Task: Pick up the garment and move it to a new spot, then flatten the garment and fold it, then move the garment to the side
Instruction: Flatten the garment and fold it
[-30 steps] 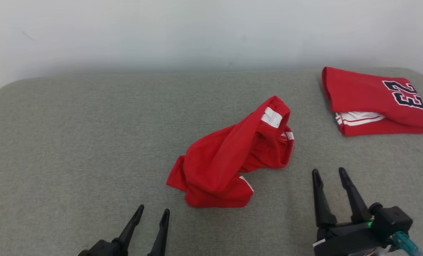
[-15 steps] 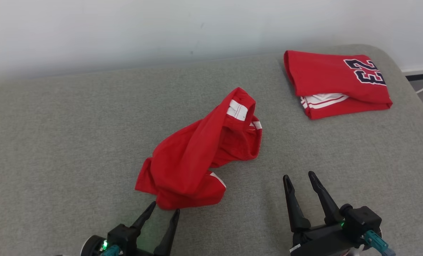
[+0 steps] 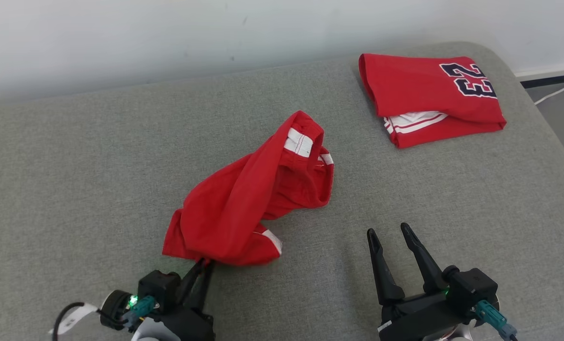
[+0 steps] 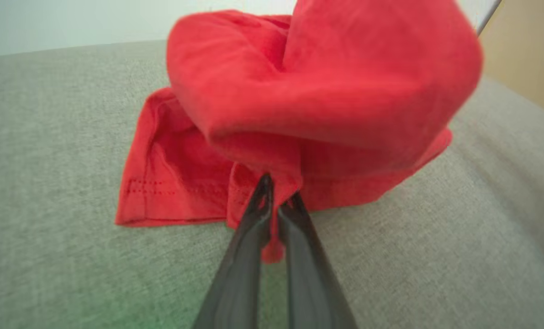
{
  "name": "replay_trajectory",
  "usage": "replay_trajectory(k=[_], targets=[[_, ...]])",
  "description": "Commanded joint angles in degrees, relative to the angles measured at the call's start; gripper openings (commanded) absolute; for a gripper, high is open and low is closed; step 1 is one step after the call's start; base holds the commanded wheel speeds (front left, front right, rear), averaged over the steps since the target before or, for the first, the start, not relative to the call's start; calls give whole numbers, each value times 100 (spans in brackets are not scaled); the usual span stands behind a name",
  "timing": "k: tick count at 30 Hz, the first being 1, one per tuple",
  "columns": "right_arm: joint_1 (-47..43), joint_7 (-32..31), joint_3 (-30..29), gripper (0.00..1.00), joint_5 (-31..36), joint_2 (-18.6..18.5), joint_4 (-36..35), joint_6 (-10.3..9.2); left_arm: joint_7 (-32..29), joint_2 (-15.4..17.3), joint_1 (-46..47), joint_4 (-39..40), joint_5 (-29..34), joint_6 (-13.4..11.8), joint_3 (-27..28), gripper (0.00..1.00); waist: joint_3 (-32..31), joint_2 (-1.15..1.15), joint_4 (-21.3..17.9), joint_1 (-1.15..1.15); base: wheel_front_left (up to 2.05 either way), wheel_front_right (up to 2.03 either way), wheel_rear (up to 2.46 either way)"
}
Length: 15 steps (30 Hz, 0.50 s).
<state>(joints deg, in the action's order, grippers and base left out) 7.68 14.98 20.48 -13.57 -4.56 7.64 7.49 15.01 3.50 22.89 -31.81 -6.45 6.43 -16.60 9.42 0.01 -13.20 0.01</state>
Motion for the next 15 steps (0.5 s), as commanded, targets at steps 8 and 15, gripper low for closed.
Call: replay_trajectory(k=[8, 15], targets=[[-119, 27, -47, 100, -36, -42, 87, 2, 23, 83, -606, 1002, -209, -91, 437, 0, -217, -1, 533, -1, 0, 0, 0], [-225, 28, -115, 100, -94, -118, 176, 2, 23, 401, -1177, 1784, -221, -146, 732, 0, -535, -1, 1156, -1, 0, 0, 0]])
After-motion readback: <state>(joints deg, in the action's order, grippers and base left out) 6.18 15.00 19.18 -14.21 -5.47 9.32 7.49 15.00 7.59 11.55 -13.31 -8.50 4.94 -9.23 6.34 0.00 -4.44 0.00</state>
